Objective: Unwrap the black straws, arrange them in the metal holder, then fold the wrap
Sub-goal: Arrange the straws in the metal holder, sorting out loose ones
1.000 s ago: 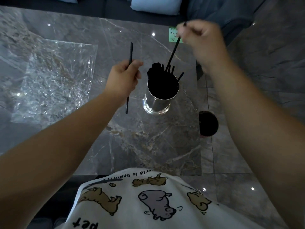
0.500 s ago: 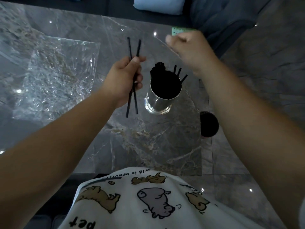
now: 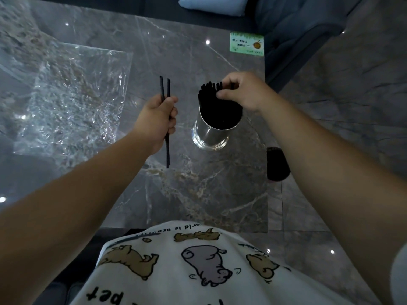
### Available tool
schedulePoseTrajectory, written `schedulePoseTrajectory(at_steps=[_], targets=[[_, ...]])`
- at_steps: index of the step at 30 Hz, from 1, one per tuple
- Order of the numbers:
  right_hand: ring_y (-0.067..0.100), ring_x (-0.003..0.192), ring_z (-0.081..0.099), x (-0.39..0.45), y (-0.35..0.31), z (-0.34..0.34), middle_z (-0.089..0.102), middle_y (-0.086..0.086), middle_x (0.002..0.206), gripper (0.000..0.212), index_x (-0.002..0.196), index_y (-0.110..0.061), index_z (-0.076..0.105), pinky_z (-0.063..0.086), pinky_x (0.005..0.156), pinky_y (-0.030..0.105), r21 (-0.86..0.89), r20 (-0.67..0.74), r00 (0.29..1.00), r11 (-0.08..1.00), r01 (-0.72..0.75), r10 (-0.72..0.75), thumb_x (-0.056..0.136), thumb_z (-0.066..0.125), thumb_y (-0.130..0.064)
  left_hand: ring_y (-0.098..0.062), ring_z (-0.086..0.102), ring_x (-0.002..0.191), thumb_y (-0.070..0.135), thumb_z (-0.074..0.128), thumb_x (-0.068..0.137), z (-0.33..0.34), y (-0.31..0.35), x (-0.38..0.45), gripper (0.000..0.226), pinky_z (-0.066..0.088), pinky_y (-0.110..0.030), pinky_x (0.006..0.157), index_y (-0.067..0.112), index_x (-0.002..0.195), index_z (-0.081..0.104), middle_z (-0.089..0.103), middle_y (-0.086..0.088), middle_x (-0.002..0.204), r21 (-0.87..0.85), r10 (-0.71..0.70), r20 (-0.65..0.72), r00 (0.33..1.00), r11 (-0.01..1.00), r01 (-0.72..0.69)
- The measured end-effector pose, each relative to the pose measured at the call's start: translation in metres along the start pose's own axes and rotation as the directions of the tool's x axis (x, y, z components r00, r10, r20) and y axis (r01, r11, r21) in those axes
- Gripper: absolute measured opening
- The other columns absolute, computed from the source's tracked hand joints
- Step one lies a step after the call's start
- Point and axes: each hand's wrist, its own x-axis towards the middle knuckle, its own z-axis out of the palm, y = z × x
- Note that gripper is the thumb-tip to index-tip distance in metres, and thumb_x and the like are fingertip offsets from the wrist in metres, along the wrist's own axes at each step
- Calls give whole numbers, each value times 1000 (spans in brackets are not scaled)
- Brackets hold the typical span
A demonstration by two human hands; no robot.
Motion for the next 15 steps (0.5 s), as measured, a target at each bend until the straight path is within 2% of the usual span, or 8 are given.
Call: schedulePoseTrajectory(at_steps=[3,7,12,14,15], targets=[[-7,72,63,-3,1,-2,68,-14,80,11,85,-31,67,48,68,12,44,-37,999,999,6,-4,81,74,-23,-9,37,51,21,43,101,1,-2,0,14,33,-22,48,15,101,56,47,3,67,-1,-2,6,1000,1000,2],[-2,79,67,-6,2,-2,71,-11,85,10,88,-30,70,49,71,14,116,-78,997,993,-9,18,81,74,-24,-9,38,51,20,44,100,3,-3,1,13,34,-22,48,15,102,56,48,3,67,-8,-5,3,1000,1000,5],[-9,81,64,-10,1,-7,71,-14,91,14,99,-28,71,45,76,9,152,-108,994,988,4,12,86,70,-27,-8,39,51,22,44,101,6,-2,1,17,34,-23,50,15,107,58,49,4,67,-18,16,28,999,1000,-16],[-4,85,62,-12,-6,-15,70,-9,94,16,103,-23,71,46,83,14,149,-174,985,988,41,-15,88,68,-27,-8,40,53,23,43,102,6,1,1,19,35,-23,52,16,110,59,49,5,68,-24,44,52,998,999,-43],[-2,81,60,-13,-13,-22,68,-7,90,13,99,-22,71,46,81,17,157,-230,972,985,79,-41,89,67,-28,-8,40,54,24,44,102,6,3,1,19,36,-23,53,16,110,60,49,5,68,-27,63,64,996,998,-61]])
